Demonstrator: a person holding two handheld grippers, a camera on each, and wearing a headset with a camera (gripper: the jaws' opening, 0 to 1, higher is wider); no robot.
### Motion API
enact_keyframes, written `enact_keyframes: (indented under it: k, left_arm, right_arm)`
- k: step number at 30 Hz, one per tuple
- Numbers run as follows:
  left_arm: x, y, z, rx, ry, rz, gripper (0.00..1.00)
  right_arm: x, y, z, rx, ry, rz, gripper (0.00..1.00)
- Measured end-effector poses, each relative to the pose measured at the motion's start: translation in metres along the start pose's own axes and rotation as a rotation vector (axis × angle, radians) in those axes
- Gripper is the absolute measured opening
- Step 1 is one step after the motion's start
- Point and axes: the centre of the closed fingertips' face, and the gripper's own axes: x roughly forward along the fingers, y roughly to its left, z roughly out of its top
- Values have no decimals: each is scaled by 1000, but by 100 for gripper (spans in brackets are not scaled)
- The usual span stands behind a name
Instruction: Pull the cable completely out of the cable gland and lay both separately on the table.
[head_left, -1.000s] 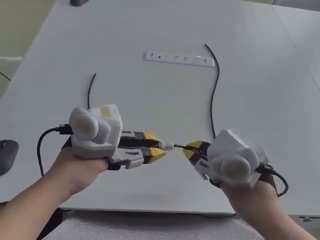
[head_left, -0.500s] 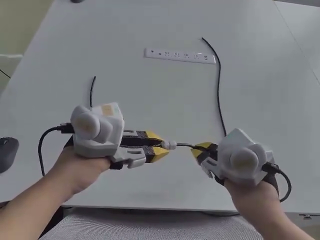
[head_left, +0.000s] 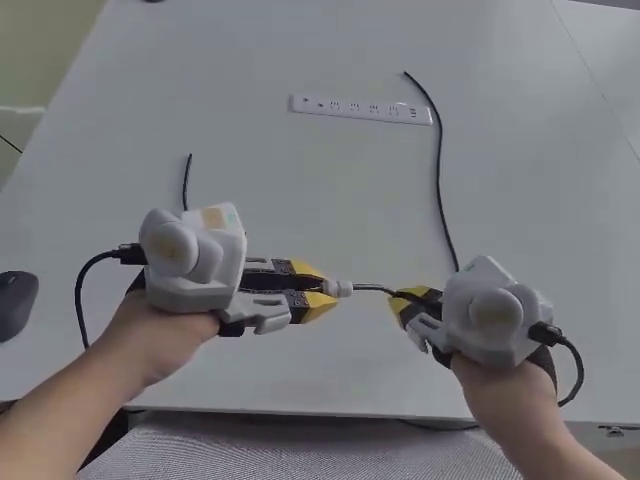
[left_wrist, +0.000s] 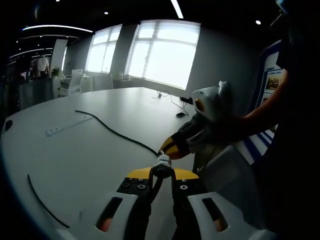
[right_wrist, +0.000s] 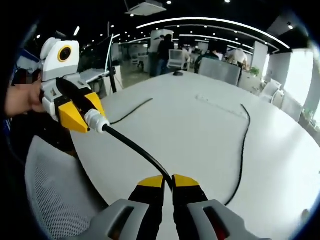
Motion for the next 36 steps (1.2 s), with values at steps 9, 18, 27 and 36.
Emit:
enact_keyframes:
  k: [9, 18, 27, 36]
  left_arm:
    - [5, -5, 3, -5, -8, -2, 15]
    - [3, 0, -3, 4, 14, 10, 15]
    - [-4, 5, 4, -9, -11, 20, 15]
    - [-5, 4, 5, -8, -13, 17, 15]
  right_arm:
    - [2, -6, -9, 102, 19, -3, 0]
    - [-2, 2, -14, 16, 35, 21, 2]
    - [-17, 11, -3, -241, 39, 29, 9]
    - [-30, 45, 45, -405, -32, 82, 12]
